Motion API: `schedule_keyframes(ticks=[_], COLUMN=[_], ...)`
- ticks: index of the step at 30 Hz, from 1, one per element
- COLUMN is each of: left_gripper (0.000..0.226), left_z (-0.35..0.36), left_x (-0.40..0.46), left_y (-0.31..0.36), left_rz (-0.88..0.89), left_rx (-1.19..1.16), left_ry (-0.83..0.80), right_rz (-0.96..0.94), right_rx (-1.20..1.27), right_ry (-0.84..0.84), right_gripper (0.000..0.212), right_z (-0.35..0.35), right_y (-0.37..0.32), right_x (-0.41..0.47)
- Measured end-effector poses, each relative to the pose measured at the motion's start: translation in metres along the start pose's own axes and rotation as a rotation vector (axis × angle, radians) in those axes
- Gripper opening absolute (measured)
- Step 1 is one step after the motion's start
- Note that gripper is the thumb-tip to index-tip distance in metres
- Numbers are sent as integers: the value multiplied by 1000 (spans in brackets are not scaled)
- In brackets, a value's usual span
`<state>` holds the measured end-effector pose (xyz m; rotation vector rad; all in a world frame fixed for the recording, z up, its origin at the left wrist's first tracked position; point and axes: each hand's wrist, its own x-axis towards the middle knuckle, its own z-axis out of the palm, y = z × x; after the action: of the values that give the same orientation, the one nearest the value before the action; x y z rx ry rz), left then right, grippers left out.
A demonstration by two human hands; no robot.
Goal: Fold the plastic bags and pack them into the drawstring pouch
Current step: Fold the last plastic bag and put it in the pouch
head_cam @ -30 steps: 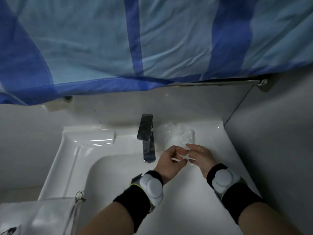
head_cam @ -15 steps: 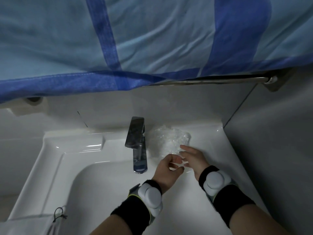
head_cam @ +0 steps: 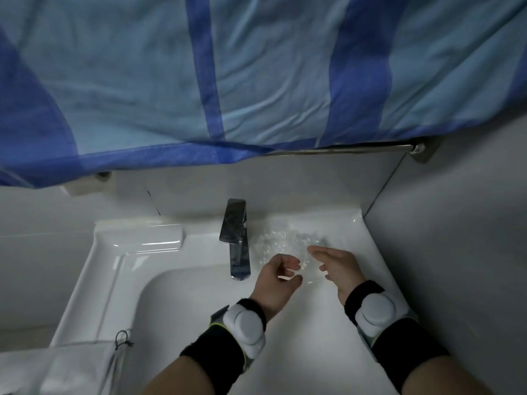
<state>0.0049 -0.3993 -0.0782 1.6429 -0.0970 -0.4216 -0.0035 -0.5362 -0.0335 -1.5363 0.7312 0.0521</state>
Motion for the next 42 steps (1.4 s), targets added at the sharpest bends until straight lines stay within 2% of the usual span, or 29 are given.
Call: schedule_keyframes(ticks=[5,9,12,14,17,22,24,27,32,33,34,36,37,42], left_gripper=[34,48,60,51,19,24,23,21,24,24,23,22,22,27], left_z=[-10,-24,-35,-50,-71,-116,-134,-159,-209,-218,-226,-242,-250,-277], left_x=[-22,-39,-55,-69,-84,-113,-125,-139,-165,-168,-172,-178,-181,-194], left_y=[39,57,69,80,97,124,133,146,160,162,164,166,167,166], left_rz=[92,155,130,124,152,129,105,49,52,57,64,73,79,47], left_rx=[1,130,228,210,169,133,99,-17,-161,-183,-193,-204,-207,-172], left_ry=[-25,6,0,-13,-38,-12,7,18,83,107,128,151,153,212], right_rz=[-74,-128,-166,-205,-231,-327,-355,-366,-320,-300,-293,-305,-326,-385], right_rx=[-21,-73,-120,-137,-172,-127,-139,-170,-266,-278,-286,-294,-279,-200], right_ry=[-29,-64,-123,-168,-161,-91,-76,-128,-399,-445,-476,-515,-519,-504], right_gripper=[19,19,17,18,19,20,28,56,102,100,89,53,42,35], right_z=[-4,-4,4,15,31,59,73,93,136,144,152,167,175,202], right_y=[-32,-58,-76,-90,-104,-120,-122,-120,-111,-110,-110,-112,-112,-109], right_x=[-43,-70,-91,-112,-131,-149,-153,-159,-182,-184,-188,-202,-206,-216])
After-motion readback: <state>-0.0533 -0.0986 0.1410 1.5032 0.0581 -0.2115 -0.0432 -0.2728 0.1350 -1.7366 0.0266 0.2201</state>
